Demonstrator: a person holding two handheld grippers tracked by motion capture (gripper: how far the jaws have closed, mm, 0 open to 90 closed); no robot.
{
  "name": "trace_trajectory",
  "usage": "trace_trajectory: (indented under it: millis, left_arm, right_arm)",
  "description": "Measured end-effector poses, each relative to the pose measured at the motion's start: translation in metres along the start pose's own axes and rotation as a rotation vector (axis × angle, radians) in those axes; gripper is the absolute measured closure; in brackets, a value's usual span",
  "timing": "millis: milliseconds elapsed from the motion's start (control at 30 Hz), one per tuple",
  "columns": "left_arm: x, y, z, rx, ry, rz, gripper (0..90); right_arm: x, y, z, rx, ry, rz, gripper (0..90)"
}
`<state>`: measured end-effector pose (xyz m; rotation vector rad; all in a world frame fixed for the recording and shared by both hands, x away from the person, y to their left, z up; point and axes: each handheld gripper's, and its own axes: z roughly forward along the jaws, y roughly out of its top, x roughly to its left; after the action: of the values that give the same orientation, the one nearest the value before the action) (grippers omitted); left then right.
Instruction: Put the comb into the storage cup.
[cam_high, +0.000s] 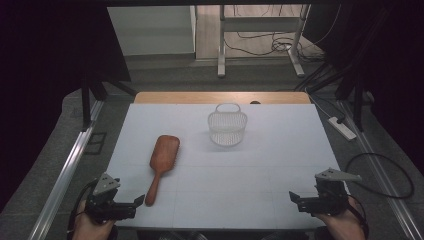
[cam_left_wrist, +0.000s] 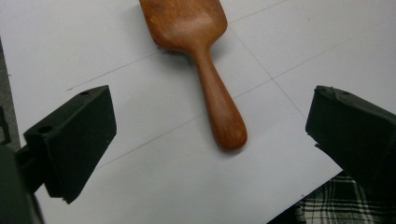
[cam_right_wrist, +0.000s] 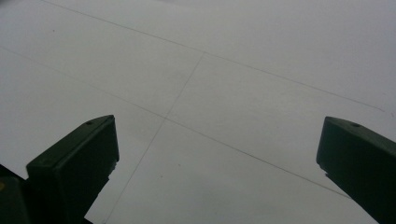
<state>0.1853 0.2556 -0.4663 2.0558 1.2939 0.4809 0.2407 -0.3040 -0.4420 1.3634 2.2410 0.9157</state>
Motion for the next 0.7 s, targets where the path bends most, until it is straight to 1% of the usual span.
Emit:
trace_trajectory:
  millis: [467,533,700]
  left_arm:
    - [0.0017,0.0005,0.0007,0.003,-0.007,-0.014,1.6]
    - [0.0023,0.0006,0.0006,0.002,-0.009,-0.019,1.3]
    - [0.0029,0.0007,0.0004,0.003,-0.011,-0.024,0.6]
  right_arm:
    - [0.0008,-0.0006,-0.0005,0.004,0.002,-0.003,0.0]
    - [0.0015,-0.0007,-0.0003,0.006,0.0,-0.012,0.0]
    - [0.0014,-0.0007,-0.0008,0.005,0.004,-0.013,0.0]
